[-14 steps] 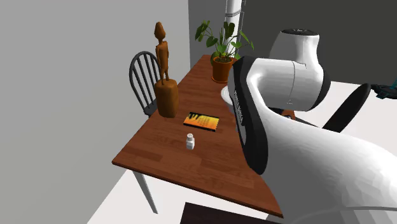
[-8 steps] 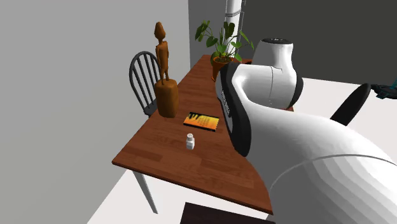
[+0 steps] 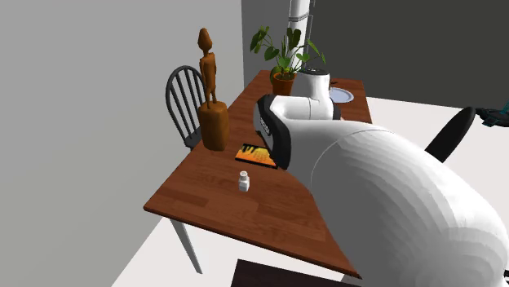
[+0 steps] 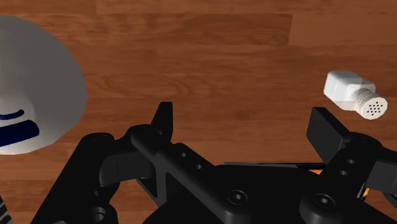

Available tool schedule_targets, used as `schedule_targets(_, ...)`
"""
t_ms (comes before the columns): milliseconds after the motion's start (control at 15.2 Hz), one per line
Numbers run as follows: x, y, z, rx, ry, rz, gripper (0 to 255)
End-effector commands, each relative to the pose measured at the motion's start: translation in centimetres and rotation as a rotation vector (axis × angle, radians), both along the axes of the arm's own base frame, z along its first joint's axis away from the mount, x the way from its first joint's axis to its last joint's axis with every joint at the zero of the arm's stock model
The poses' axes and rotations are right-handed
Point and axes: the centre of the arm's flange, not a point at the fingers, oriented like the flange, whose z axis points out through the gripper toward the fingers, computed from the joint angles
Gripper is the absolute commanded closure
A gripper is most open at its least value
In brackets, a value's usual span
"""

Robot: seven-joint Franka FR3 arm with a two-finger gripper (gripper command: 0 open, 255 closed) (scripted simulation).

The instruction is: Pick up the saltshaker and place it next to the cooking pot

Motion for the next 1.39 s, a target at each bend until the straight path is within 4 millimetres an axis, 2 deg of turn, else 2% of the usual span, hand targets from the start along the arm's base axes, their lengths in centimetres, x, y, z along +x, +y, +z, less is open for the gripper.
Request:
schedule_targets(0, 1.6, 1.8, -1.3, 0.008, 0.013, 0.001, 0)
schedule_targets(1056, 11.3, 16.5, -13.1, 0.069, 0.113, 0.018, 0)
schedule_targets(1320, 11.6, 17.2, -15.1, 0.071, 0.117, 0.018, 0)
